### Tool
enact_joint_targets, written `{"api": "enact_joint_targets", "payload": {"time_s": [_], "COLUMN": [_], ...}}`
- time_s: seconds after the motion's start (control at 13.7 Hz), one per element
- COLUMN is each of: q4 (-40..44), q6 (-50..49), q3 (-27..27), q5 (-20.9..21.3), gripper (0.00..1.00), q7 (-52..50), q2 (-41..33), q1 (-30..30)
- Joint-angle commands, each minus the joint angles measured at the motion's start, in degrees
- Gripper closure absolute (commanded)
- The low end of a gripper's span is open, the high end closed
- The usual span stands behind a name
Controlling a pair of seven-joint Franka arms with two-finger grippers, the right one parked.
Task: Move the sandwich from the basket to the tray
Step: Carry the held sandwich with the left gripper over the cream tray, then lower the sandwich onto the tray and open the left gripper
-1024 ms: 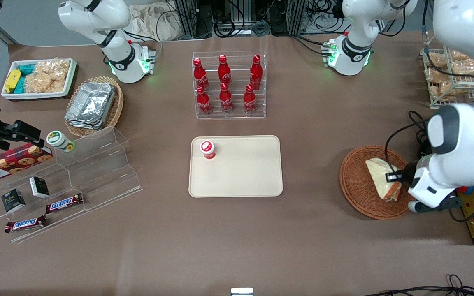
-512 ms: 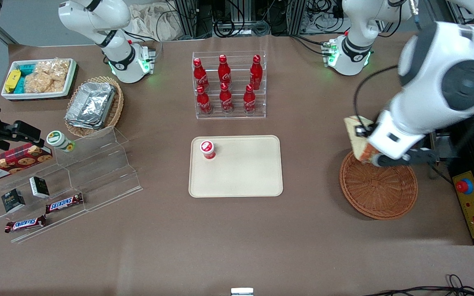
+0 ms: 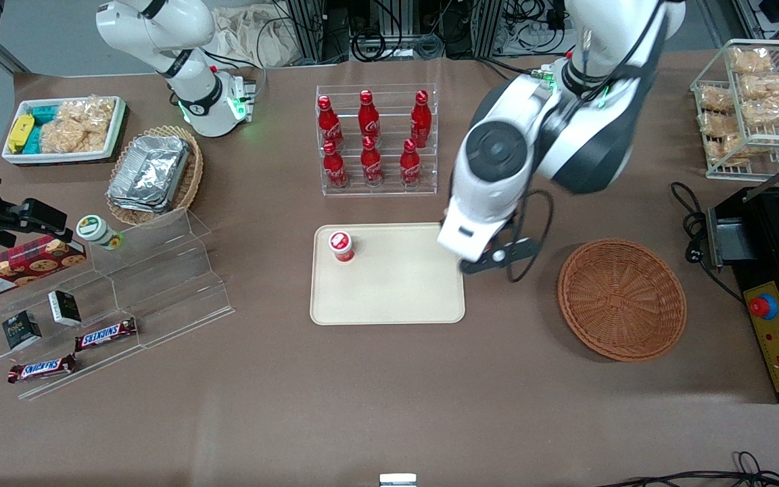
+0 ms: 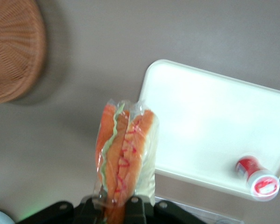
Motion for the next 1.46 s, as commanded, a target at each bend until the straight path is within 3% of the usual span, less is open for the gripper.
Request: {"api": "enact_joint_targets", "payload": {"time_s": [0.0,0.37,0.59,0.73,0.8,0.88,1.02,1.39], "q4": [1.46,-1.27,-1.36,-1.97,-1.89,-1.80,-1.27,-1.45], "q6": [5.36,13.98,15.58,15.49,15.49,15.23,14.79,8.65], "q3": [0.81,0.11,0.02,0.02,0.02,0.02,0.11,0.73], "q5": [-2.00,-2.54,-2.45,-2.45,-2.45,-2.45,-2.28,-1.66], "gripper": [1.00,0.96,0.85,0.68,0.51,0.25,0.00,0.00], "q7": [-1.56,-1.56,-1.64,-1.56,-1.38,-1.21,-1.55,-1.03], "q2": [6.30,12.81,15.36,15.63,15.63,15.20,13.62,5.36], "q1": [-0.20,-1.07,-1.43,-1.95,-1.96,-1.87,-1.35,1.54]}}
